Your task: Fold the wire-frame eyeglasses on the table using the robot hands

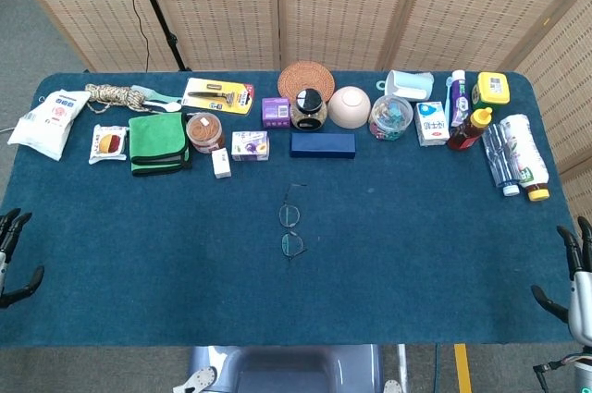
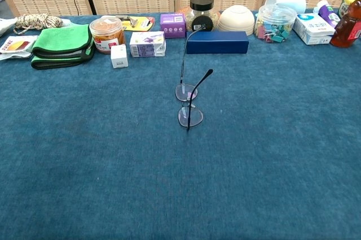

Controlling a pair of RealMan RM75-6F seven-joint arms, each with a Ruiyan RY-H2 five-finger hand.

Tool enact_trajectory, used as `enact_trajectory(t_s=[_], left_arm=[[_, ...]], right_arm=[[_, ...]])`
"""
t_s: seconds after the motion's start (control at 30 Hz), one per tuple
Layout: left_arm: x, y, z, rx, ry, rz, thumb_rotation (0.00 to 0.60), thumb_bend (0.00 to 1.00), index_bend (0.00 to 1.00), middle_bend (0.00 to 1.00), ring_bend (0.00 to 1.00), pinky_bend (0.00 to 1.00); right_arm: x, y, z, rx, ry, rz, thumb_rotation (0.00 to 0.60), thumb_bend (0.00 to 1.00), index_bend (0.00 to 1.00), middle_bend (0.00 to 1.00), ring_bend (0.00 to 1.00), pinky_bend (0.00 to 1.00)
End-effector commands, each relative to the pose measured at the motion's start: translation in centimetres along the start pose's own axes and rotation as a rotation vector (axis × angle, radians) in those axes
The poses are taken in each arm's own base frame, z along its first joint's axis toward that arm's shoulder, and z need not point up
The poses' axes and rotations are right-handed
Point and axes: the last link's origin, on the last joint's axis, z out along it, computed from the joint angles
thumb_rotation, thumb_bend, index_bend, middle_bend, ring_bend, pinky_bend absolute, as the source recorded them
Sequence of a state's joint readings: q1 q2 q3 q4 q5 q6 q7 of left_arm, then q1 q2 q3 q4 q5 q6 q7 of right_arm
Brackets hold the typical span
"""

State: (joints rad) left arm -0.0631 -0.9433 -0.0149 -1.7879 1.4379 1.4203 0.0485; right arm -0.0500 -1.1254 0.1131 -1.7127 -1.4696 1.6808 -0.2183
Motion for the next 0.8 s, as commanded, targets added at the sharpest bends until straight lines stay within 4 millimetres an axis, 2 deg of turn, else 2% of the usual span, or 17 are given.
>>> enact_trajectory(t_s=[0.03,0.53,0.67,0.8], left_arm=[[0.2,0.3,0.3,-0.018,-0.003,0.001,0.513,0.38,0.05,0.04,0.04,0.01],[0.2,2.8,4.0,-0.155,-0.062,0.045,0.514,0.38,0.05,0.04,0.04,0.01],[-0.3,3.5,5.5,-0.186,-0.090,0.090,0.513,0.38,0.05,0.04,0.04,0.01],[-0.9,5.3,7.7,-0.259,-0.124,0.144,0.514,0.38,0.05,0.04,0.04,0.01]], right_arm=[[0.0,0.0,0.0,0.000,-0.001,0.000,0.600,0.00,0.14,0.03,0.00,0.00],[0.0,0.4,-0.1,-0.013,-0.003,-0.004,0.600,0.00,0.13,0.03,0.00,0.00],[0.0,0.4,-0.2,-0.014,-0.007,-0.008,0.600,0.00,0.13,0.03,0.00,0.00],[0.0,0.3,-0.3,-0.015,-0.010,-0.011,0.600,0.00,0.13,0.03,0.00,0.00]])
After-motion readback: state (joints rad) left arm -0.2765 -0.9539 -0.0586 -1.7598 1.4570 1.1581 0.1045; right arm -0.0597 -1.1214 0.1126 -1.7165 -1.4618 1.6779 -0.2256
